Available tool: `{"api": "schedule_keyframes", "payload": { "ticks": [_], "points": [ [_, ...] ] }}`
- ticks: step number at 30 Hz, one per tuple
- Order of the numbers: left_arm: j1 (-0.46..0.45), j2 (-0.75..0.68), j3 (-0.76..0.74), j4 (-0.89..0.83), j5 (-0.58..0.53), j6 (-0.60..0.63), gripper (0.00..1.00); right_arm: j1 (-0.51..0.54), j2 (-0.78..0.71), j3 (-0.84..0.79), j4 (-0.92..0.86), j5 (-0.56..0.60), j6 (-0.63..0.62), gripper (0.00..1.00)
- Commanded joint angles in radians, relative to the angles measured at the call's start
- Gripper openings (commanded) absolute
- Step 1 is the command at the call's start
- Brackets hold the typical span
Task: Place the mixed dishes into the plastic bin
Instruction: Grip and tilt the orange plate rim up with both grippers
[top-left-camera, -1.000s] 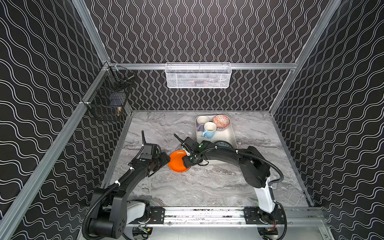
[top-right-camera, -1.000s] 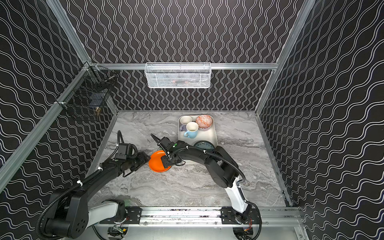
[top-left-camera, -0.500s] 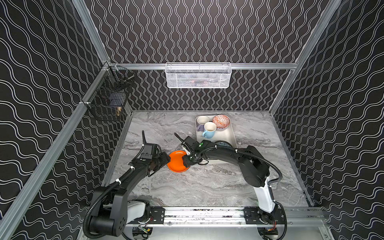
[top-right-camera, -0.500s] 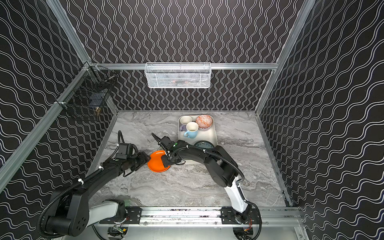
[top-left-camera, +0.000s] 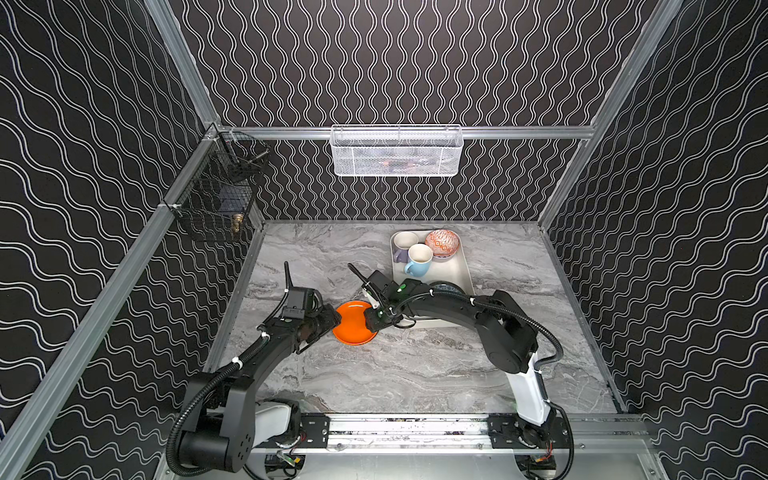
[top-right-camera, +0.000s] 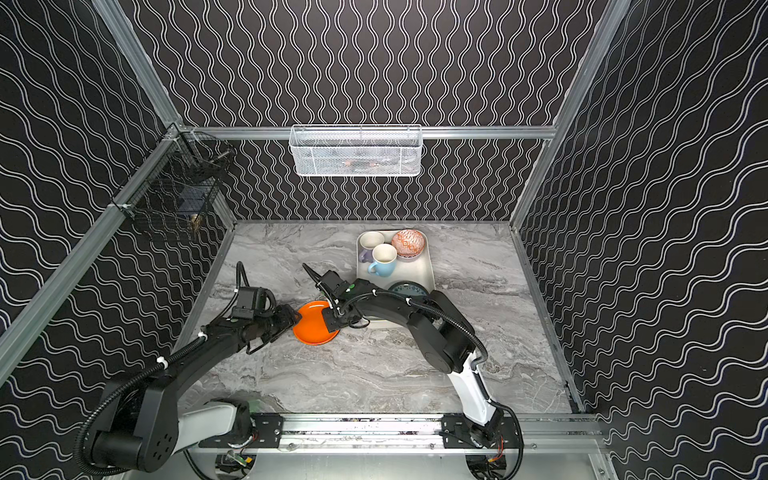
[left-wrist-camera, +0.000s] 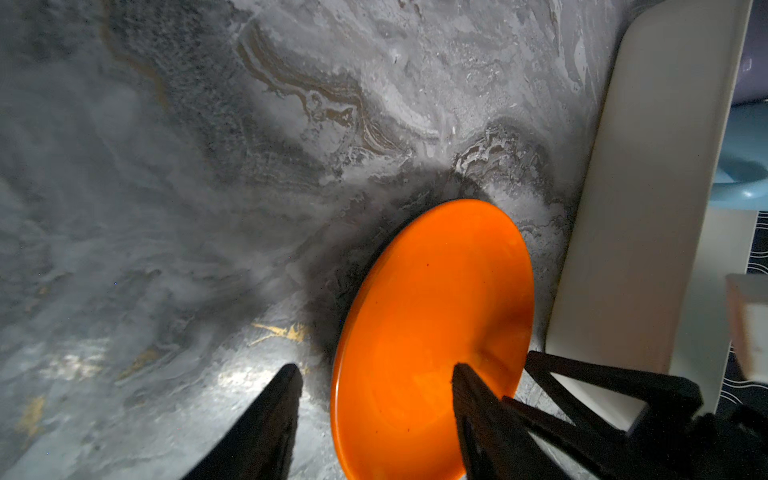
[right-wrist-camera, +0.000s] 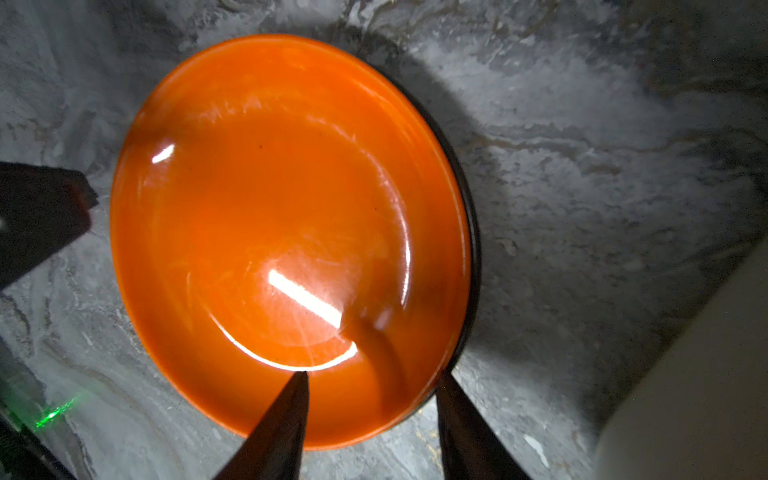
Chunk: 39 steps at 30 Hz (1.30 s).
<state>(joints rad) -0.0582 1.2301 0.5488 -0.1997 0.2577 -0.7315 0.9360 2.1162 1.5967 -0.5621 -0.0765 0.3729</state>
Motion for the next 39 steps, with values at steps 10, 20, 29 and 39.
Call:
{"api": "schedule_keyframes", "payload": {
  "ticks": [10,20,29,39],
  "points": [
    [0.001,-0.021,0.0,0.0,0.005,0.003,0.62,0.0,0.011,0.015,0.028,-0.036,-0.021,0.47],
    [0.001,-0.009,-0.006,0.005,0.008,0.003,0.62,-0.002,0.032,0.021,0.04,-0.07,-0.031,0.42],
    [0.001,0.006,-0.025,0.027,0.008,-0.006,0.62,-0.008,0.054,0.027,0.069,-0.137,-0.047,0.42],
    [0.001,0.018,-0.032,0.049,0.007,-0.021,0.62,-0.016,0.063,0.031,0.088,-0.211,-0.08,0.41]
  ]
}}
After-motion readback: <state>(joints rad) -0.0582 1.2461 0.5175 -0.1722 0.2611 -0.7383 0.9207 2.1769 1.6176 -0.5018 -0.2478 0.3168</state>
